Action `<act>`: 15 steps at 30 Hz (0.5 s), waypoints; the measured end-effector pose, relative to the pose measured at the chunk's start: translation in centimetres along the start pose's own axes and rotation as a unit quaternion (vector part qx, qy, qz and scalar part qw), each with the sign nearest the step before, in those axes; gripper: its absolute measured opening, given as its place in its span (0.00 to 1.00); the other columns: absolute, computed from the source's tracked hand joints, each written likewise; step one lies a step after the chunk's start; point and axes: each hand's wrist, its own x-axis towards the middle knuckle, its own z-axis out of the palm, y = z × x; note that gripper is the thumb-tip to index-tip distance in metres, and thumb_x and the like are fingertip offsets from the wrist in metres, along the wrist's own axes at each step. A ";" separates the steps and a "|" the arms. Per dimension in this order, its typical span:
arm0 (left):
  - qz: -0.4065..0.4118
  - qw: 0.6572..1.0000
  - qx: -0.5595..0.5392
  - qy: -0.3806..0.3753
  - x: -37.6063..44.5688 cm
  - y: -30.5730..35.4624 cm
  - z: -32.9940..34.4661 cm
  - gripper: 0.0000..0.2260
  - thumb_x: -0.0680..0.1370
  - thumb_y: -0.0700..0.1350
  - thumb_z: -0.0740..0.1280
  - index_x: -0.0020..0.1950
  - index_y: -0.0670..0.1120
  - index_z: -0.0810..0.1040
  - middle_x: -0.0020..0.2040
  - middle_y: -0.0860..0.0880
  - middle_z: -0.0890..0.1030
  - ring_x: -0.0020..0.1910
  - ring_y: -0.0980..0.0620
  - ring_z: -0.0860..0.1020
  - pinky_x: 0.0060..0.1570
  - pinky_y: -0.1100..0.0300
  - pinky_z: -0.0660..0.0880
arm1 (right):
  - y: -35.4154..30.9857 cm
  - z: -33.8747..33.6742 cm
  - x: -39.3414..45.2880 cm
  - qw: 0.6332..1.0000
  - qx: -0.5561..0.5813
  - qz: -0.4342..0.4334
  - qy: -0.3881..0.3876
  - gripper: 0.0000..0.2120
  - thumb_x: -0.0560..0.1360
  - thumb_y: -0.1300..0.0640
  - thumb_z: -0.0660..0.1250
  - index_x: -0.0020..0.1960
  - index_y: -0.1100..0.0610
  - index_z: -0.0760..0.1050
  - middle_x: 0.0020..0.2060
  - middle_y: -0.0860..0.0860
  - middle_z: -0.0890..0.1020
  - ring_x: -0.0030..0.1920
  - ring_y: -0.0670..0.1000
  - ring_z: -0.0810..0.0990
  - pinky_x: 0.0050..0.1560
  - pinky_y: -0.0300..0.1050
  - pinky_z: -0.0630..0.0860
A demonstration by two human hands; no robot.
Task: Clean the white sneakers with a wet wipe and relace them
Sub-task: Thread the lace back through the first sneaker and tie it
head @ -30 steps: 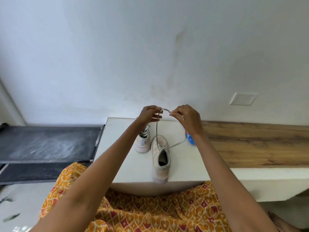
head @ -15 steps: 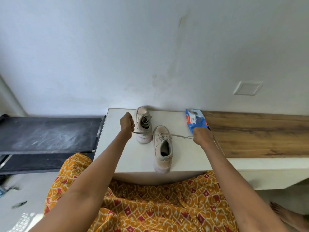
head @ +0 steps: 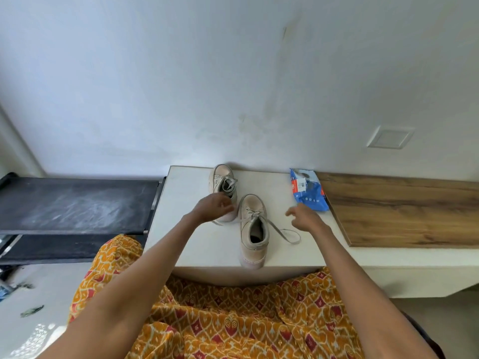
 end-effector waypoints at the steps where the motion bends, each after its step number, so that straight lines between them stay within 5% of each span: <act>1: 0.037 0.998 -0.006 0.056 0.1 0.6 0.5 0.16 0.74 0.56 0.63 0.46 0.46 0.82 0.45 0.47 0.78 0.46 0.49 0.76 0.45 0.56 0.70 | -0.8 -0.3 0.0 0.998 0.055 -0.032 0.008 0.17 0.75 0.65 0.60 0.61 0.56 0.76 0.62 0.55 0.74 0.61 0.54 0.74 0.58 0.43 0.71; 3: 0.088 0.993 -0.023 0.082 0.3 1.7 1.4 0.15 0.73 0.55 0.65 0.50 0.48 0.83 0.48 0.47 0.79 0.49 0.50 0.76 0.49 0.57 0.69 | -2.4 -0.7 -0.1 0.985 0.159 -0.062 -0.025 0.11 0.76 0.58 0.63 0.56 0.59 0.80 0.54 0.55 0.80 0.55 0.54 0.78 0.50 0.41 0.72; 6: 0.119 0.993 -0.003 -0.009 0.4 3.1 2.6 0.13 0.74 0.47 0.70 0.58 0.46 0.81 0.53 0.46 0.81 0.51 0.48 0.77 0.52 0.57 0.70 | -4.1 -0.6 -0.4 0.972 0.195 -0.068 -0.114 0.09 0.76 0.51 0.66 0.42 0.56 0.78 0.38 0.51 0.79 0.42 0.50 0.76 0.39 0.40 0.73; 8: 0.101 0.993 -0.059 -0.033 0.2 3.4 3.0 0.12 0.75 0.43 0.70 0.57 0.44 0.81 0.51 0.47 0.81 0.48 0.50 0.77 0.50 0.57 0.73 | -4.2 -0.3 -0.2 0.976 0.183 -0.084 -0.085 0.08 0.74 0.51 0.68 0.37 0.52 0.77 0.34 0.49 0.77 0.37 0.46 0.74 0.38 0.39 0.71; 12: 0.065 0.987 -0.150 -0.003 0.3 2.6 3.6 0.07 0.72 0.39 0.72 0.49 0.42 0.84 0.42 0.47 0.83 0.38 0.54 0.77 0.45 0.56 0.75 | -3.8 0.7 -0.5 0.963 0.256 -0.084 -0.024 0.03 0.72 0.55 0.72 0.42 0.55 0.80 0.35 0.45 0.80 0.38 0.41 0.77 0.38 0.34 0.70; 15: 0.051 0.985 -0.166 0.011 -0.1 2.3 4.0 0.05 0.72 0.38 0.72 0.47 0.41 0.84 0.40 0.52 0.81 0.36 0.61 0.76 0.42 0.67 0.72 | -3.4 1.3 -0.5 0.965 0.251 -0.079 -0.016 0.04 0.72 0.53 0.70 0.44 0.54 0.80 0.39 0.46 0.81 0.43 0.46 0.79 0.46 0.42 0.77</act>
